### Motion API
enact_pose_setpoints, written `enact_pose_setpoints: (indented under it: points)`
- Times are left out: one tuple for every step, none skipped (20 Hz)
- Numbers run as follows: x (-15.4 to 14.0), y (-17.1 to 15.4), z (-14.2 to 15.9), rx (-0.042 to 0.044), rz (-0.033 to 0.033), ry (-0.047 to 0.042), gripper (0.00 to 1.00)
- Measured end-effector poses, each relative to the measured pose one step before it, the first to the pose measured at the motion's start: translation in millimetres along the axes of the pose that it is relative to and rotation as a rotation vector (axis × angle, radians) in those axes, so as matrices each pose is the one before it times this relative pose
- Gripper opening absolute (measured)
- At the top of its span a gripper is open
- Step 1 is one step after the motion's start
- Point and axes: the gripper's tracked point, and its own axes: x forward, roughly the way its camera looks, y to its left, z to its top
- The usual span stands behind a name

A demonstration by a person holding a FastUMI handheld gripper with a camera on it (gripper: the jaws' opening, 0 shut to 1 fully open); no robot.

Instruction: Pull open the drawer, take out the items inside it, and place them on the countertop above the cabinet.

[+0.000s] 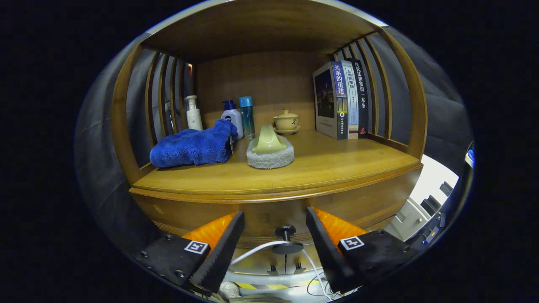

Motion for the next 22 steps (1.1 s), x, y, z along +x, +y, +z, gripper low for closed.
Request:
enact_pose_setpoints:
  points:
    - [1.49,0.24,-1.44,0.00118,-0.00139,0.00105,0.98]
    - [0.02,0.04,0.33,0.0027,-0.00065,0.00297,0.98]
    - [-0.34,0.33,-0.55,0.00043,-0.00236,0.00559,0.98]
    - [-0.18,-1.77,-0.05,0.00101,-0.0099,0.00348,0.99]
    - [-1.44,-1.5,1.24,-0.00097,-0.01158,0.00061,0.99]
    - [-1.65,-2.9,3.17,0.00284,-0.01378,-0.00358,0.99]
    - [-2.16,-2.88,4.75,0.00766,-0.01455,-0.00656,0.99]
    - [-2.75,-3.06,7.38,0.0108,-0.0129,-0.01045,0.99]
    - [-2.79,-4.17,9.11,0.0118,-0.01599,-0.01577,0.99]
    - [-4.43,-3.93,9.61,0.00898,-0.01375,-0.0141,0.99]
    - [-5.42,-4.45,10.39,0.00851,-0.0116,-0.01504,0.99]
    - [-4.12,-3.56,9.78,0.00652,-0.00872,-0.0144,0.99]
    - [-4.91,-3.17,11.2,-0.00015,-0.01106,-0.01606,0.99]
    - [-1.65,-3.69,10.41,-0.01139,-0.01644,-0.01635,0.98]
    - [-5.76,-0.87,8.26,-0.01191,-0.00661,-0.01231,0.98]
    - [-3.11,-0.14,9.45,-0.00888,-0.00412,-0.01426,0.98]
    - [-2.71,2.45,9.16,-0.01187,0.0008,-0.01275,0.98]
    - [-2.34,2.14,8.17,-0.01525,0.00002,-0.01253,0.98]
    - [-2.76,1.81,9.17,-0.01743,-0.00056,-0.01185,0.98]
    - [-2.61,2.05,9.59,-0.01638,-0.00056,-0.01389,0.98]
    - [-4.09,2.27,9.74,-0.01475,-0.00068,-0.01503,0.98]
    - [-3.71,2.11,9.54,-0.00866,0.00136,-0.01729,0.98]
